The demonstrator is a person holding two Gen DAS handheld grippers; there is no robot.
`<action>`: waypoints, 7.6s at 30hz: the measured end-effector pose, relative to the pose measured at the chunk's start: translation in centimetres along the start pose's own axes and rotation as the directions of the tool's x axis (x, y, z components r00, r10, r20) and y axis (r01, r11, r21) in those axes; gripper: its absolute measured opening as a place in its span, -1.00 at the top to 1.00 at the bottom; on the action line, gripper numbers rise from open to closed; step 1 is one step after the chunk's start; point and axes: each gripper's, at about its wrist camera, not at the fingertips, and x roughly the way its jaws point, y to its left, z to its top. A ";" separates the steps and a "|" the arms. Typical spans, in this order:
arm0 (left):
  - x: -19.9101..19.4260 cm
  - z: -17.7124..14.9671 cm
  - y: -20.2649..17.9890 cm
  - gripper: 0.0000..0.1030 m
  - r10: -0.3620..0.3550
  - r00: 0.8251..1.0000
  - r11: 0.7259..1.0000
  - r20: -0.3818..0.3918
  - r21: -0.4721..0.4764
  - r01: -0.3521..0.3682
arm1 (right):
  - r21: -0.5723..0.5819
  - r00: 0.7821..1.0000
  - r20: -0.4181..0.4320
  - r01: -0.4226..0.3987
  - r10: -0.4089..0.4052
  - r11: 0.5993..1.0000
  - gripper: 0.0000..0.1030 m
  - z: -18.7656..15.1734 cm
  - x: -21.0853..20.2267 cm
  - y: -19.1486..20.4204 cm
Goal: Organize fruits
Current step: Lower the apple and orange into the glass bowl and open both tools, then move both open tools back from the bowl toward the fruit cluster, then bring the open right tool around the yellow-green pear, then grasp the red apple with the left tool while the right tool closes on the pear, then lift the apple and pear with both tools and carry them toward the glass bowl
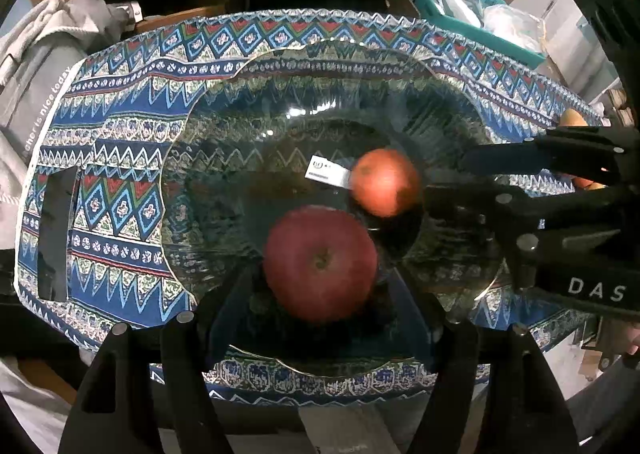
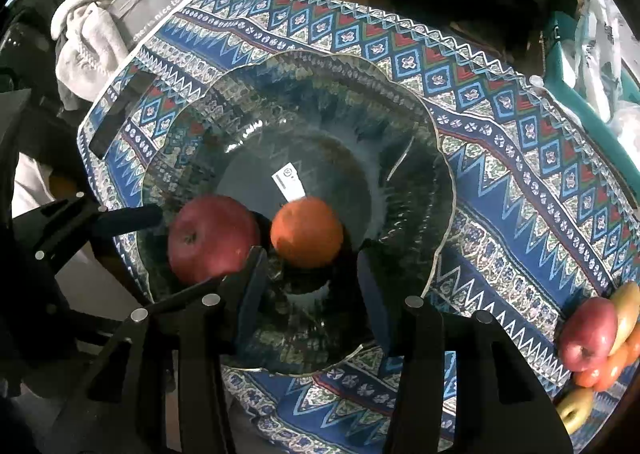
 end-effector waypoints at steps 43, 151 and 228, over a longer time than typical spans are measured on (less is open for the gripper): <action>-12.7 3.9 -8.6 -0.47 -0.103 0.951 0.989 0.291 0.136 0.066 | 0.212 0.867 0.423 0.190 -0.265 0.959 -0.03 -5.1 -20.9 -4.8; 3.8 8.7 -29.2 -0.68 -0.216 0.973 0.921 -0.084 0.314 0.231 | 0.586 0.965 0.031 0.193 -0.260 0.787 -0.65 -21.5 -8.0 -27.9; -5.5 7.4 -25.2 -0.46 -0.202 0.967 0.941 0.155 0.303 0.148 | 0.508 0.855 0.304 0.228 -0.420 0.831 -0.65 -18.3 -20.1 -21.5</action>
